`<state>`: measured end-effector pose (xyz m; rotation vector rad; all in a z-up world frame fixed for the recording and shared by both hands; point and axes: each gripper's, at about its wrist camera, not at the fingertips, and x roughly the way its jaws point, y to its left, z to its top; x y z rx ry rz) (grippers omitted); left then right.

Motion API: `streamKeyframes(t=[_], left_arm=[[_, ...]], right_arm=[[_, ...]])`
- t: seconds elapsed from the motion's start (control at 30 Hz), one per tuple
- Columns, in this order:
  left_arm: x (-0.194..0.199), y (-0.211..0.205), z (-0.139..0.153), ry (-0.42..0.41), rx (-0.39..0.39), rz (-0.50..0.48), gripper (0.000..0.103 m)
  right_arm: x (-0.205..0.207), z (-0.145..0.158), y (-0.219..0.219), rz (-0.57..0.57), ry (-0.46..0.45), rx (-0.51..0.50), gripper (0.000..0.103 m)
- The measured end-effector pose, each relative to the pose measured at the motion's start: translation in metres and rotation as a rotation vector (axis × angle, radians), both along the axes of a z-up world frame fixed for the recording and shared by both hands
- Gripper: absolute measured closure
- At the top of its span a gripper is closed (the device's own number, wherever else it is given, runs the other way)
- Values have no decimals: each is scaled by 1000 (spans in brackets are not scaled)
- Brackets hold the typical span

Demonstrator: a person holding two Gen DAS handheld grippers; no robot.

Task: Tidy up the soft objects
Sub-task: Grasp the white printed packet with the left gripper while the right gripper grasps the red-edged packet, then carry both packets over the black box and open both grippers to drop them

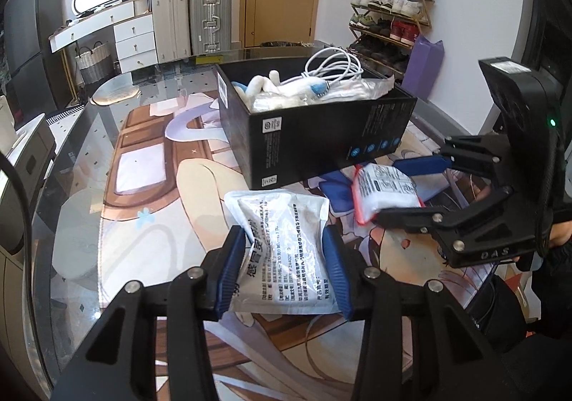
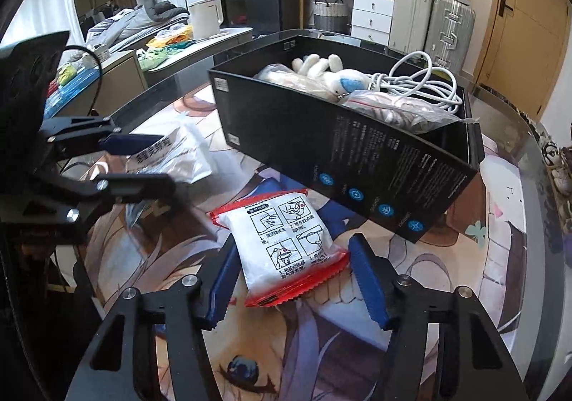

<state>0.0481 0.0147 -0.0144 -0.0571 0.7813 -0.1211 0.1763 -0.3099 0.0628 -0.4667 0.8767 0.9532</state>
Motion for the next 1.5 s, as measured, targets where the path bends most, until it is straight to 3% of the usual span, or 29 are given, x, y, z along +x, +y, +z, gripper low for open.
streamKeyframes(t=[0.97, 1.5], left_arm=[[5, 3, 54, -168, 11, 84, 59], [44, 11, 76, -213, -11, 111, 59]], right_arm=[[-9, 95, -46, -76, -166, 254, 42], [28, 114, -31, -152, -207, 277, 42]])
